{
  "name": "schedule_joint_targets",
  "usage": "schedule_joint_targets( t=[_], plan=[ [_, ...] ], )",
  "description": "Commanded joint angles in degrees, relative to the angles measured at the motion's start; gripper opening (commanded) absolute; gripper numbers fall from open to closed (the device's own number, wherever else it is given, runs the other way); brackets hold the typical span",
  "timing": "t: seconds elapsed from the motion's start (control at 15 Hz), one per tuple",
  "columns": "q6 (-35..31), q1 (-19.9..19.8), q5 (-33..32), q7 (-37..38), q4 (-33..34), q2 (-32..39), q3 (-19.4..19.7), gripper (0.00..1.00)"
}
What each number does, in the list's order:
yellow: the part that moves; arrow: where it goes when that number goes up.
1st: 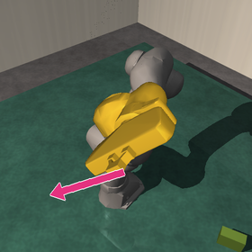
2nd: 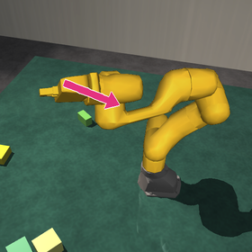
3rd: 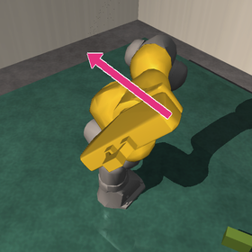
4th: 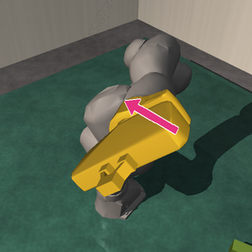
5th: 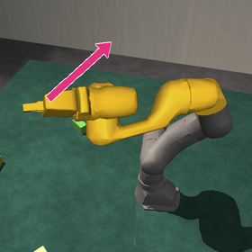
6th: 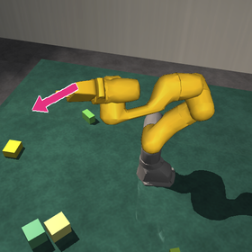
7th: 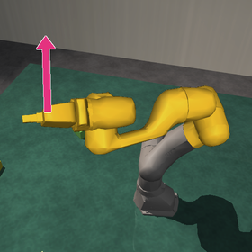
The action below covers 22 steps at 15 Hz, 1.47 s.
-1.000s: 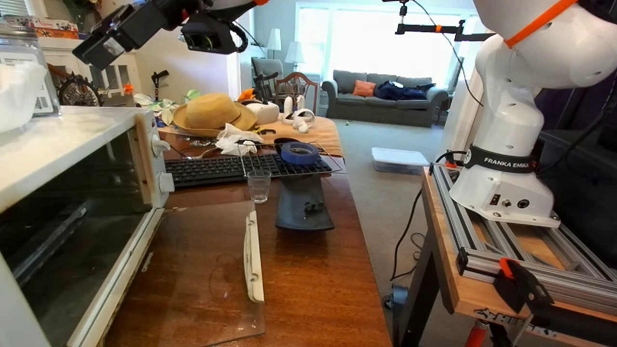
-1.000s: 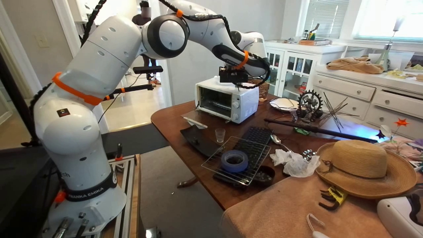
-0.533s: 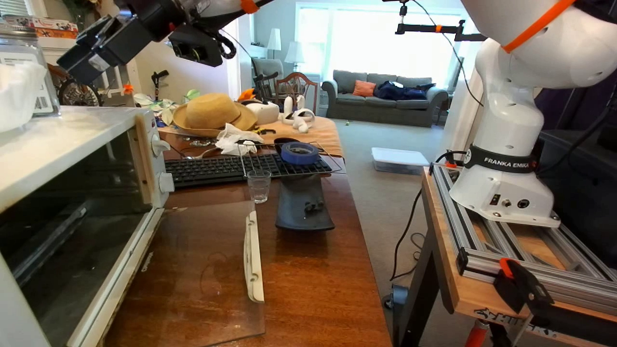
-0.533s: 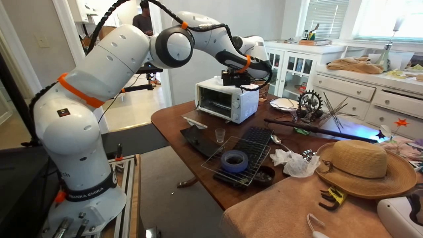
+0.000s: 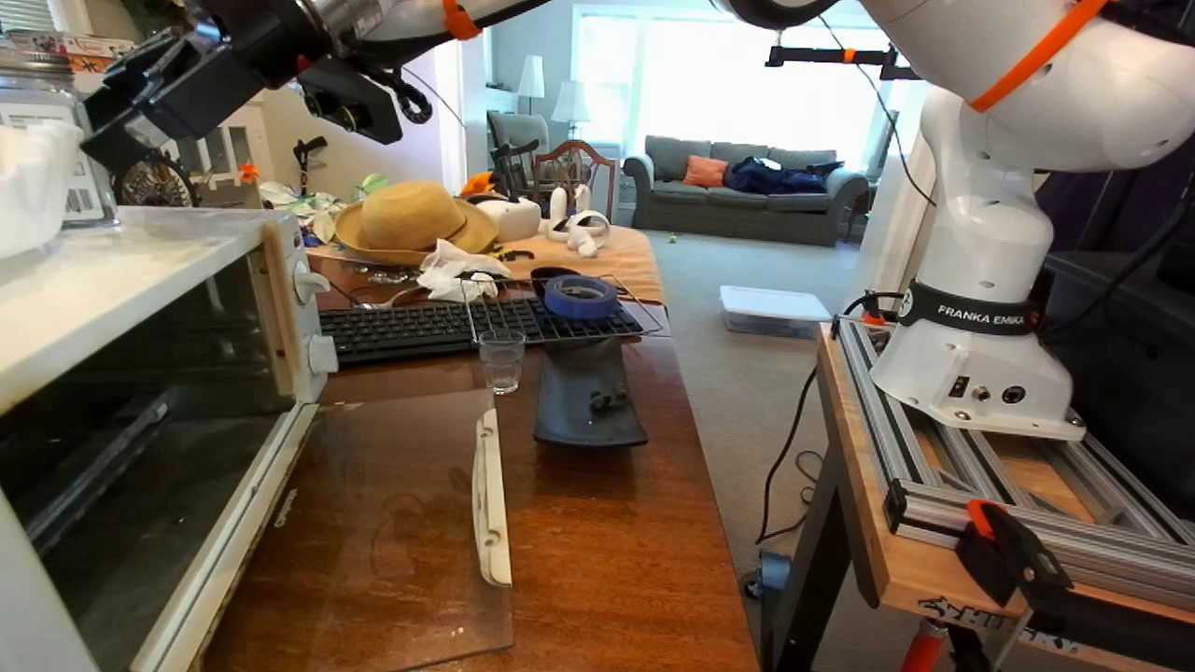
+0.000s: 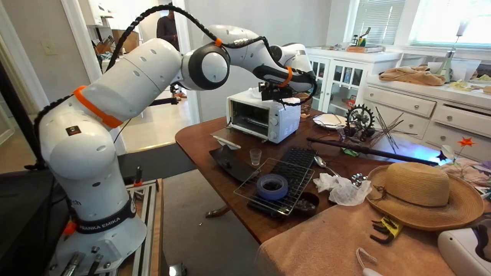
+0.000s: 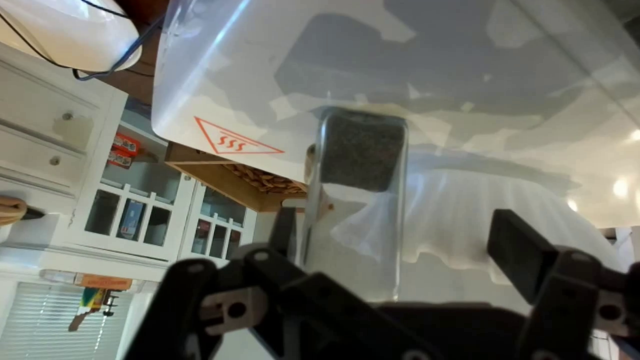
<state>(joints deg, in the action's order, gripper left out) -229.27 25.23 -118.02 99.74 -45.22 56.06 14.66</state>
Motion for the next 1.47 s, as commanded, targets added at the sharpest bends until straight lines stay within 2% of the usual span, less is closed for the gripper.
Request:
schedule_joint_targets(
  t=[0.0,0.07,0.4,0.47,0.8,1.07,1.4],
  plan=[
    [-0.62,-1.25,1.74,-0.11,6.62,4.36,-0.53,0.72],
    [-0.60,-1.29,1.94,-0.10,7.23,4.78,-0.47,0.70],
    [-1.01,-1.71,3.26,-0.32,9.55,6.57,-0.65,0.28],
    [-1.05,-1.76,3.59,-0.35,9.83,6.74,-0.75,0.24],
    [-0.45,-1.29,3.20,2.24,8.10,4.84,0.74,0.24],
    [1.69,-0.10,0.43,8.97,4.53,0.08,6.22,0.24],
    [3.82,0.85,-1.08,16.60,3.32,-3.53,12.63,0.24]
  ],
)
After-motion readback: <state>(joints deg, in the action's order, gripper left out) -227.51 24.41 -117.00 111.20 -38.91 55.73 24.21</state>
